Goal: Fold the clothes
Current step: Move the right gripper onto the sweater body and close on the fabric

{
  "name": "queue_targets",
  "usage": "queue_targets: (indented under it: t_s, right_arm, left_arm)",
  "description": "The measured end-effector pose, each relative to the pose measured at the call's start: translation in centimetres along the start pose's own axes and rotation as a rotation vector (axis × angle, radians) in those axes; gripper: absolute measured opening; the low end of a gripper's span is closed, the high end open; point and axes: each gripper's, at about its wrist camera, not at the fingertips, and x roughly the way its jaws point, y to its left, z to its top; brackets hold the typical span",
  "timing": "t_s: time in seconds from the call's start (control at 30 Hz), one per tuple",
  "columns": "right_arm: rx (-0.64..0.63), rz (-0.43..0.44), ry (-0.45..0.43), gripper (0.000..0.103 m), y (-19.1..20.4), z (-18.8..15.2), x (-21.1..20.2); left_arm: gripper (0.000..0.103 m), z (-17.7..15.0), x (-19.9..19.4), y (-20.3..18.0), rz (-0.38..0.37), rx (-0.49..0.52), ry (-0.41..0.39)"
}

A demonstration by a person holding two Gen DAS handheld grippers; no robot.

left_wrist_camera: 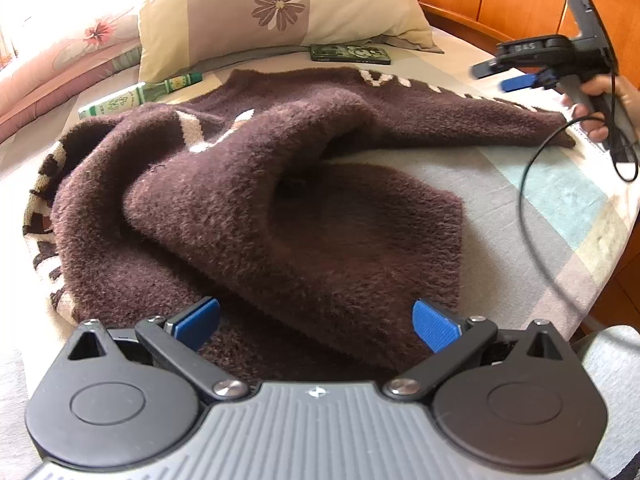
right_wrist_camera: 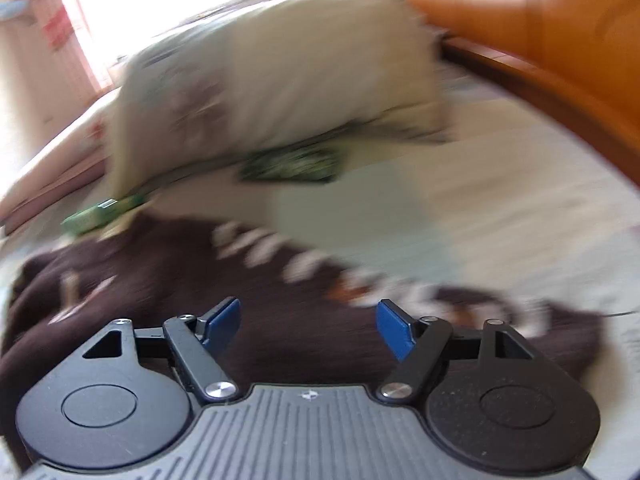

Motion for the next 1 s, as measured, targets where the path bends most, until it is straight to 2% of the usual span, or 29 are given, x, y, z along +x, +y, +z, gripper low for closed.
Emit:
queue_targets:
  t_s: [0.23,0.3,0.4,0.5,0.6,0.67,0.73,0.83,0.9,0.93,0.97,1.0]
  right_arm:
    - [-0.13,0.263,0.158,0.079,10.0,-4.1,3.5]
    - [-0.134,0.289,0.206,0.079,11.5,-5.2,5.0]
    - [-0.091,0.278,0.232,0.079,12.5,-6.3,7.5]
    - [0.027,0.303,0.161,0.079,11.8,-6.3,8.5]
    - [0.225,0.355,0.091,0.079,9.9,-6.7,8.9]
    - [0.332,0.378,0.037,0.076,8.9,-7.8,8.7]
    - [0.39,0.366,-0.008,0.073,8.6,-8.2,8.9]
    - [0.37,0.325,-0.03,0.071,8.3,-7.7,8.3]
    - [0.356,0.296,-0.045,0.066,8.1,-7.4,8.0]
    - [0.349,0.282,-0.052,0.046,8.0,-7.2,7.8]
    - [0.342,0.268,-0.059,0.031,7.9,-7.1,7.6]
    - [0.334,0.254,-0.067,0.03,7.8,-6.9,7.4]
  left_arm:
    - [0.102,-0.3,0.0,1.0,0.012,-0.018,-0.002]
    - [0.102,-0.4,0.1,1.2,0.01,-0.021,0.0]
    - [0.102,-0.6,0.1,1.5,0.009,-0.026,0.002]
    - [0.102,-0.8,0.2,1.9,0.013,-0.037,0.004]
    - [0.102,-0.9,0.3,2.3,0.025,-0.047,0.007]
    - [0.102,-1.0,0.3,2.5,0.032,-0.051,0.007]
    - [0.102,-1.1,0.2,2.7,0.038,-0.055,0.008]
    - [0.102,-1.2,0.0,3.0,0.048,-0.06,0.008]
    - [0.102,-1.3,-0.1,3.3,0.055,-0.064,0.009]
    - [0.102,-1.3,-0.1,3.4,0.058,-0.066,0.009]
    - [0.102,-1.4,-0.2,3.5,0.061,-0.068,0.009]
    - [0.102,-1.4,-0.2,3.6,0.065,-0.07,0.009]
